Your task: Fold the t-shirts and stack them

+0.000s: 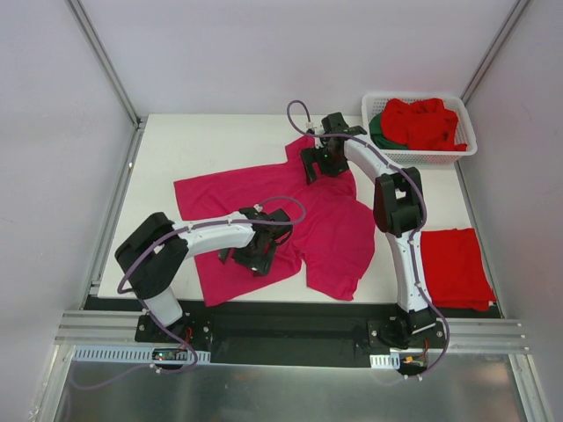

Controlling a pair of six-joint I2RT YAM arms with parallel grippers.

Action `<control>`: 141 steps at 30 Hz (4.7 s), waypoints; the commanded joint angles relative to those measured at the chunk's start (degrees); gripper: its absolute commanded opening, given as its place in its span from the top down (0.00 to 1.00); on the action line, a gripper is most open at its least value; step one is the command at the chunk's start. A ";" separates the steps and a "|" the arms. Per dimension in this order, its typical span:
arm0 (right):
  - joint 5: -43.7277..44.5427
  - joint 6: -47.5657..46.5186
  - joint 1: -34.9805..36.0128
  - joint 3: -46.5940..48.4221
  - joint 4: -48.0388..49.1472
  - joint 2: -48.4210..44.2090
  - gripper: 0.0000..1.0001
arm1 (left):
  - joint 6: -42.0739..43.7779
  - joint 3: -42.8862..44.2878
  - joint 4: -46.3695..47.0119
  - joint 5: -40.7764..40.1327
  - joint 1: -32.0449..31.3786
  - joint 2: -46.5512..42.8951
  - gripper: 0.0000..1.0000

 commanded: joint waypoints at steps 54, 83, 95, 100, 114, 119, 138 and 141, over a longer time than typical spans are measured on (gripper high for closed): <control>-2.22 3.93 0.85 1.18 -0.93 -1.77 0.04 | 8.82 15.60 4.20 3.46 28.44 -9.81 0.01; -6.44 4.90 -0.20 -0.75 1.18 -1.95 0.04 | 11.37 27.04 2.98 5.95 39.62 14.56 0.02; -6.62 4.72 -0.47 -0.92 1.18 -2.12 0.04 | 11.28 26.95 2.10 6.74 41.55 18.34 0.02; -6.88 4.63 -0.47 -0.92 1.09 -2.21 0.04 | 10.41 27.30 2.10 11.30 43.22 20.27 0.02; -7.32 4.46 -0.47 -0.92 0.92 -2.56 0.04 | 13.74 31.78 4.91 12.19 45.33 23.35 0.03; -7.06 4.37 -0.56 -1.01 0.65 -2.82 0.04 | 14.80 36.08 4.91 12.54 45.33 26.52 0.09; -8.99 7.71 1.11 -8.13 2.06 -12.92 0.04 | 18.05 62.10 -2.64 13.34 46.91 41.89 0.04; -8.55 8.24 2.69 -9.80 2.15 -14.33 0.04 | 18.58 67.81 -5.18 13.33 47.44 45.58 0.02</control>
